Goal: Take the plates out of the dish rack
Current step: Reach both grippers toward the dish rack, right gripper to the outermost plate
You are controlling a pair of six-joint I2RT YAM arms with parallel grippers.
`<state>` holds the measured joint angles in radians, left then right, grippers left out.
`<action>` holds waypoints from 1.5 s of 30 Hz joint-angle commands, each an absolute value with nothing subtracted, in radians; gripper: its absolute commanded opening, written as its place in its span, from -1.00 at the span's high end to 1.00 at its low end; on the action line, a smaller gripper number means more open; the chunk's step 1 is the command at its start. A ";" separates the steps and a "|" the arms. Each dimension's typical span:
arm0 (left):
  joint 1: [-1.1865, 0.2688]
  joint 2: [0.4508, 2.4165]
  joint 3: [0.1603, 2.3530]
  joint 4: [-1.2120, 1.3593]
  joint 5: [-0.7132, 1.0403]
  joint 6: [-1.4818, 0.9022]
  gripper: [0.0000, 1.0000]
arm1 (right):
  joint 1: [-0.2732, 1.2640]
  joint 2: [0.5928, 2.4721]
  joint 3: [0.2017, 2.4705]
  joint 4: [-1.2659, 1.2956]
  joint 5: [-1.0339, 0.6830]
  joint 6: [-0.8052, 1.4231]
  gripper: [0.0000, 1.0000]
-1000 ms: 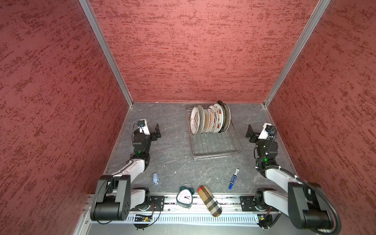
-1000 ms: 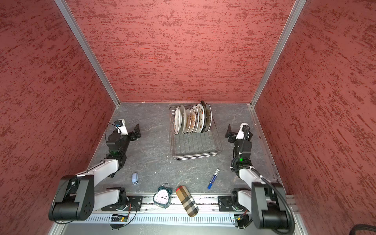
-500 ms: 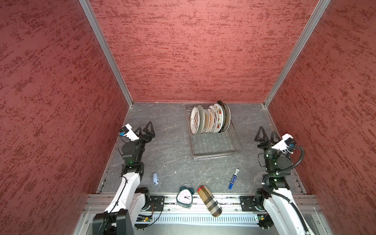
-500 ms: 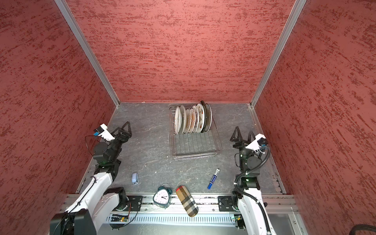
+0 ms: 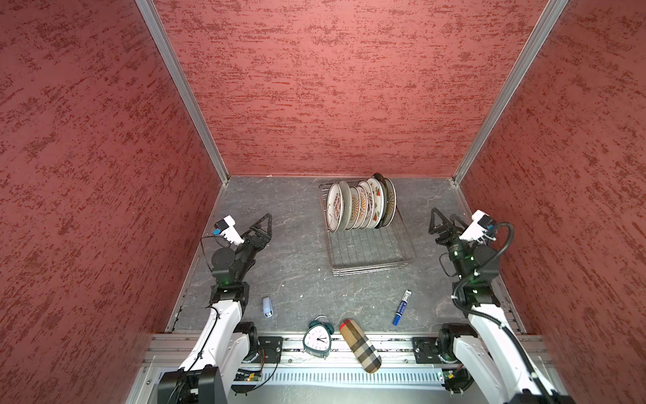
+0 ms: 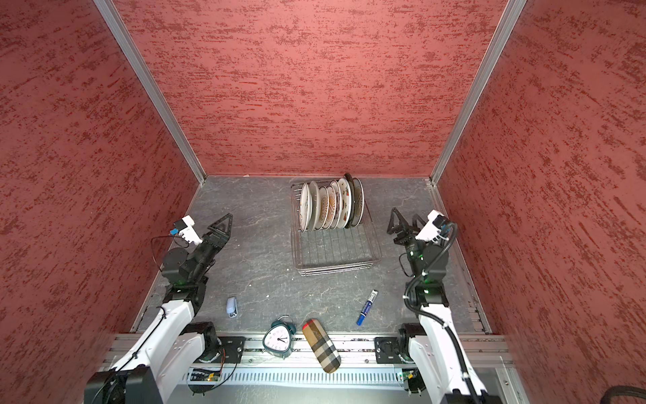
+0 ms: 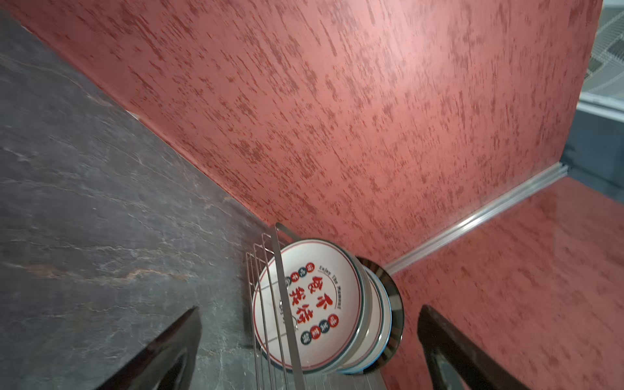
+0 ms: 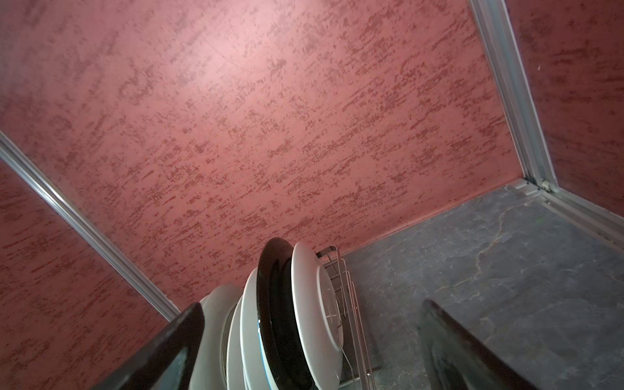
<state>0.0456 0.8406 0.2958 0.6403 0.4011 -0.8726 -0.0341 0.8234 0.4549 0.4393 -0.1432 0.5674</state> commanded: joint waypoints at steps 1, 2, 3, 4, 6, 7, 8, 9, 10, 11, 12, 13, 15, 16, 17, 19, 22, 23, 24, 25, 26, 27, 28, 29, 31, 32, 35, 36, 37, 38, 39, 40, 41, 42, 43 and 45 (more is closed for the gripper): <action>-0.072 0.842 0.367 0.629 0.399 -0.751 -0.99 | -0.003 0.965 0.600 0.239 -0.027 0.521 -0.98; -0.105 0.845 0.374 0.633 0.382 -0.719 -0.99 | 0.010 0.997 0.630 0.219 0.008 0.506 -0.97; -0.136 0.845 0.380 0.636 0.370 -0.688 -0.99 | 0.029 1.033 0.657 0.205 0.041 0.494 -0.95; -0.161 0.847 0.385 0.637 0.358 -0.661 -0.99 | 0.052 1.065 0.686 0.191 0.071 0.479 -0.93; -0.198 0.847 0.402 0.617 0.331 -0.631 -0.99 | 0.110 1.118 0.742 0.164 0.134 0.436 -0.90; -0.215 0.846 0.418 0.585 0.314 -0.616 -0.99 | 0.142 1.146 0.781 0.143 0.168 0.411 -0.90; -0.233 0.844 0.429 0.565 0.299 -0.596 -0.99 | 0.163 1.168 0.809 0.131 0.182 0.395 -0.89; -0.257 0.844 0.431 0.560 0.279 -0.572 -0.99 | 0.181 1.192 0.838 0.122 0.182 0.381 -0.87; -0.279 0.846 0.432 0.561 0.256 -0.553 -0.99 | 0.195 1.215 0.864 0.113 0.177 0.373 -0.82; -0.301 0.852 0.435 0.560 0.244 -0.540 -0.99 | 0.207 1.233 0.886 0.105 0.172 0.366 -0.77; -0.321 0.865 0.442 0.564 0.241 -0.530 -0.99 | 0.220 1.253 0.910 0.095 0.169 0.356 -0.72; -0.342 0.887 0.450 0.574 0.242 -0.533 -0.99 | 0.234 1.271 0.932 0.088 0.168 0.346 -0.70; -0.381 0.943 0.475 0.608 0.254 -0.546 -0.99 | 0.256 1.302 0.968 0.074 0.136 0.316 -0.69; -0.398 0.977 0.503 0.605 0.270 -0.544 -0.99 | 0.265 1.319 0.992 0.069 0.118 0.304 -0.68; -0.412 1.004 0.527 0.599 0.287 -0.534 -0.99 | 0.273 1.333 1.014 0.056 0.109 0.296 -0.67; -0.444 1.052 0.570 0.591 0.297 -0.515 -0.99 | 0.291 1.369 1.073 0.005 0.106 0.282 -0.62; -0.484 1.099 0.600 0.592 0.263 -0.498 -0.99 | 0.320 1.418 1.142 -0.046 0.120 0.259 -0.47; -0.506 1.109 0.609 0.583 0.222 -0.483 -0.99 | 0.328 1.435 1.164 -0.066 0.124 0.252 -0.42; -0.551 1.120 0.619 0.570 0.142 -0.448 -0.99 | 0.336 1.448 1.186 -0.081 0.127 0.243 -0.35; -0.594 1.136 0.630 0.565 0.078 -0.409 -0.99 | 0.342 1.475 1.202 -0.087 0.121 0.235 -0.30; -0.618 1.151 0.643 0.556 0.047 -0.390 -0.99 | 0.344 1.492 1.215 -0.091 0.106 0.227 -0.23; -0.630 1.168 0.659 0.541 0.037 -0.392 -0.99 | 0.348 1.510 1.236 -0.109 0.102 0.225 -0.16; -0.632 1.185 0.668 0.542 0.047 -0.402 -0.99 | 0.352 1.527 1.257 -0.132 0.116 0.225 -0.09; -0.634 1.194 0.669 0.551 0.052 -0.410 -0.99 | 0.354 1.539 1.269 -0.147 0.129 0.223 -0.04; -0.642 1.210 0.671 0.558 0.048 -0.417 -0.99 | 0.357 1.559 1.287 -0.166 0.150 0.222 0.04; -0.644 1.213 0.671 0.557 0.046 -0.416 -0.99 | 0.359 1.566 1.293 -0.175 0.154 0.222 0.09; -0.646 1.221 0.682 0.532 0.046 -0.414 -0.99 | 0.360 1.591 1.323 -0.211 0.174 0.219 0.19; -0.645 1.222 0.687 0.523 0.045 -0.414 -0.99 | 0.362 1.601 1.335 -0.225 0.184 0.217 0.22; -0.645 1.224 0.690 0.516 0.042 -0.412 -0.99 | 0.363 1.612 1.348 -0.238 0.195 0.214 0.28; -0.644 1.226 0.695 0.509 0.039 -0.412 -0.99 | 0.365 1.622 1.356 -0.246 0.204 0.212 0.32; -0.644 1.227 0.700 0.497 0.036 -0.413 -0.99 | 0.367 1.633 1.368 -0.258 0.215 0.210 0.36; -0.644 1.227 0.704 0.488 0.034 -0.413 -0.99 | 0.370 1.643 1.378 -0.268 0.231 0.209 0.37; -0.644 1.229 0.710 0.486 0.034 -0.413 -0.99 | 0.373 1.654 1.387 -0.282 0.245 0.205 0.39; -0.644 1.230 0.716 0.447 0.033 -0.414 -0.99 | 0.376 1.663 1.397 -0.292 0.264 0.203 0.43; -0.644 1.233 0.719 0.440 0.034 -0.413 -0.99 | 0.378 1.670 1.402 -0.299 0.285 0.204 0.45; -0.644 1.239 0.723 0.433 0.035 -0.413 -0.99 | 0.380 1.686 1.413 -0.312 0.305 0.201 0.47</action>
<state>-0.6407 1.2259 0.6979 0.4732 0.0456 -0.4316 0.3702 1.6646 1.3739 -0.2581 0.2291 0.2207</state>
